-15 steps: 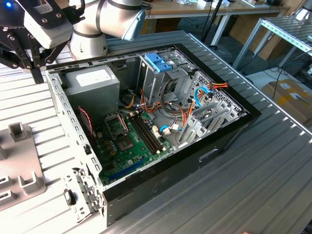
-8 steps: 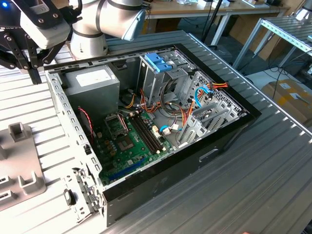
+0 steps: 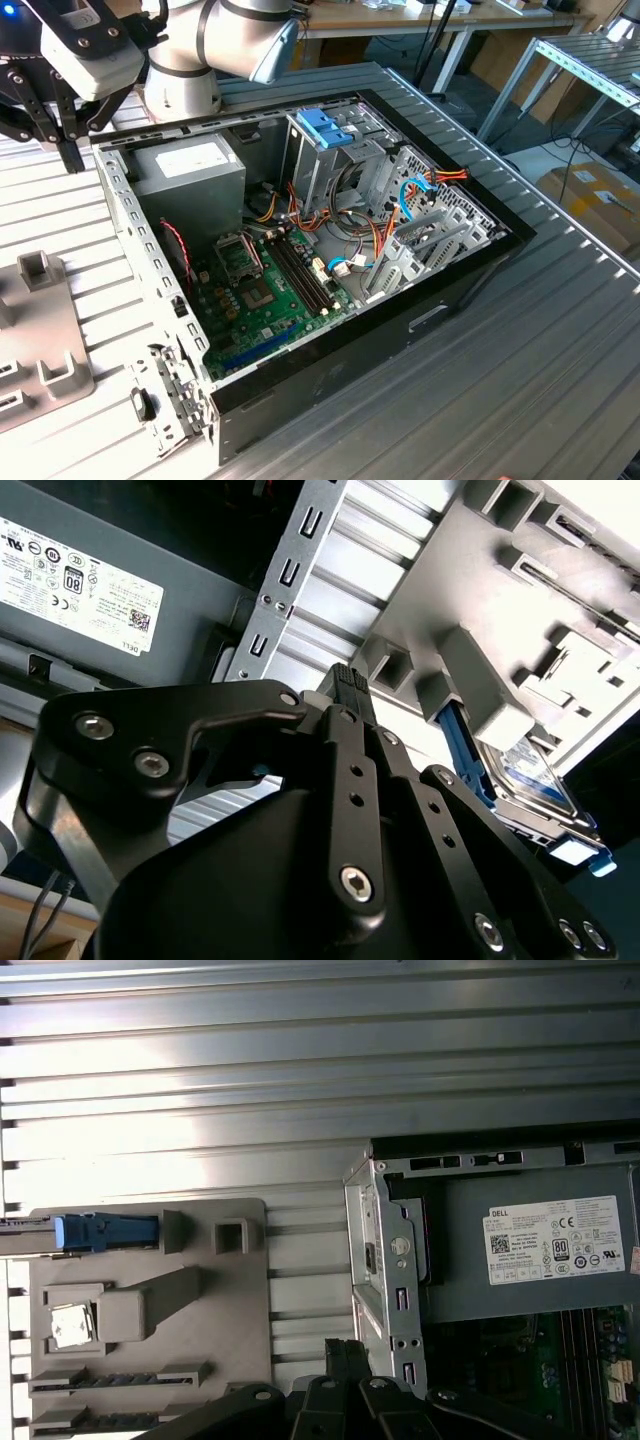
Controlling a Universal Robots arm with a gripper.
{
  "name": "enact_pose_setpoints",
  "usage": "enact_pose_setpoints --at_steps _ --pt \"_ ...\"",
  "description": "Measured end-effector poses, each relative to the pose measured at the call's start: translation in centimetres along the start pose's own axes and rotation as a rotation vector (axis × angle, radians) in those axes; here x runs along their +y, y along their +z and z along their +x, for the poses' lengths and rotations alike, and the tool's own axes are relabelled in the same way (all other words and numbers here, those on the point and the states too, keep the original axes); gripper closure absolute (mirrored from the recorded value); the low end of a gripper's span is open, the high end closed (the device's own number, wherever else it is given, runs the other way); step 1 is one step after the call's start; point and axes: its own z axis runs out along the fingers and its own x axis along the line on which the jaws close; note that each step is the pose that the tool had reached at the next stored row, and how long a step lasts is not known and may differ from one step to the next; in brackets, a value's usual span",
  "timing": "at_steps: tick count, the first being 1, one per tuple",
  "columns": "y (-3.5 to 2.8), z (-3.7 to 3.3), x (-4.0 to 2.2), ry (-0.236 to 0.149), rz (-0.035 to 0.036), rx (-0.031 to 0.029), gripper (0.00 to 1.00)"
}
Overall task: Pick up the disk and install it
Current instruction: 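Reach for the disk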
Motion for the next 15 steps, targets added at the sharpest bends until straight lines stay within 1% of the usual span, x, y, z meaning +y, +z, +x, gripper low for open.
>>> enact_pose_setpoints --at_steps 3,8,15 --pt "0.00 0.12 -0.01 0.000 0.0000 0.0000 0.89" --pt "-0.01 0.57 -0.04 0.000 -0.0001 -0.0001 0.89" --pt "-0.02 0.62 -0.05 0.000 0.0000 0.0000 0.89"
